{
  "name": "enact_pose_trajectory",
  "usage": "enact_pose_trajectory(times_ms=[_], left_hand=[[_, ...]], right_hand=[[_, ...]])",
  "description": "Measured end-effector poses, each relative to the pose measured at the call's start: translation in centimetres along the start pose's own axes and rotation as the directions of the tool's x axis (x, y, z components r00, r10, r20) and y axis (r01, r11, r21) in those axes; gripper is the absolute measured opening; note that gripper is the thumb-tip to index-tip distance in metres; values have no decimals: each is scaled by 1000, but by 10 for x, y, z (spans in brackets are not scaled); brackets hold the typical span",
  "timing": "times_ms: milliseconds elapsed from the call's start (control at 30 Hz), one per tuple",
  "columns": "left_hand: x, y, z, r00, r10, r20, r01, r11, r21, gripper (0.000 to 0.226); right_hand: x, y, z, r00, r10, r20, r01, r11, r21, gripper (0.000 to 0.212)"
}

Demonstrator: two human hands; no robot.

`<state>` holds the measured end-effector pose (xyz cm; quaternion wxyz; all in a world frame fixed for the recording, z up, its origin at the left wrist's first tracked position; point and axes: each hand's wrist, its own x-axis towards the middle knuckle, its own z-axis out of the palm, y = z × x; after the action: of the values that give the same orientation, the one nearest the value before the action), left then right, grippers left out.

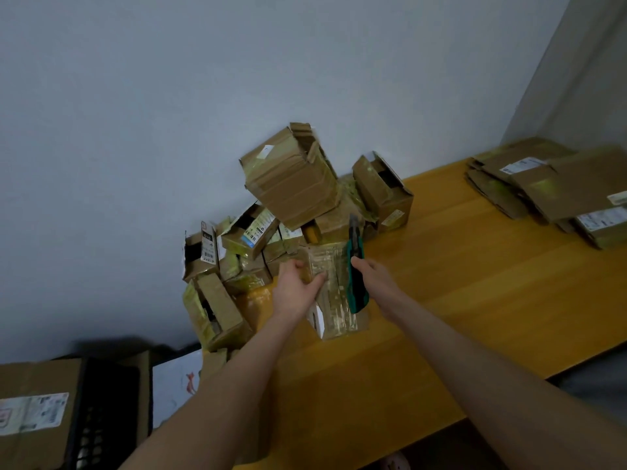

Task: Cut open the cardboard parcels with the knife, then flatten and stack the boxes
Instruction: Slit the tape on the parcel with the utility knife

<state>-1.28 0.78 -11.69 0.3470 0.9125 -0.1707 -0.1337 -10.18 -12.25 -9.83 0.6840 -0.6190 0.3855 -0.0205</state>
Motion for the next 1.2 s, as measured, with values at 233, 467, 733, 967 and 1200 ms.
enact_pose_trajectory(times_ms=[233,467,733,967,1200], left_hand=[[15,12,-2,997,30,74,-44,981,189,63],[27,14,-1,999,-8,48,-1,983,184,52],[24,17,0,1000,7,26,-12,982,187,45],[21,26,-3,995,101,14,-99,936,337,40],[18,33,0,996,93,-15,-80,925,370,35]], right_hand=[[11,-4,4,1000,4,8,-4,995,-100,39],[1,6,-8,971,-211,-115,136,878,-459,29],[-42,19,-23,911,-393,126,276,353,-894,54],[-46,9,-20,887,-438,144,249,193,-949,48],[-47,-3,-12,916,-362,172,227,114,-967,31]])
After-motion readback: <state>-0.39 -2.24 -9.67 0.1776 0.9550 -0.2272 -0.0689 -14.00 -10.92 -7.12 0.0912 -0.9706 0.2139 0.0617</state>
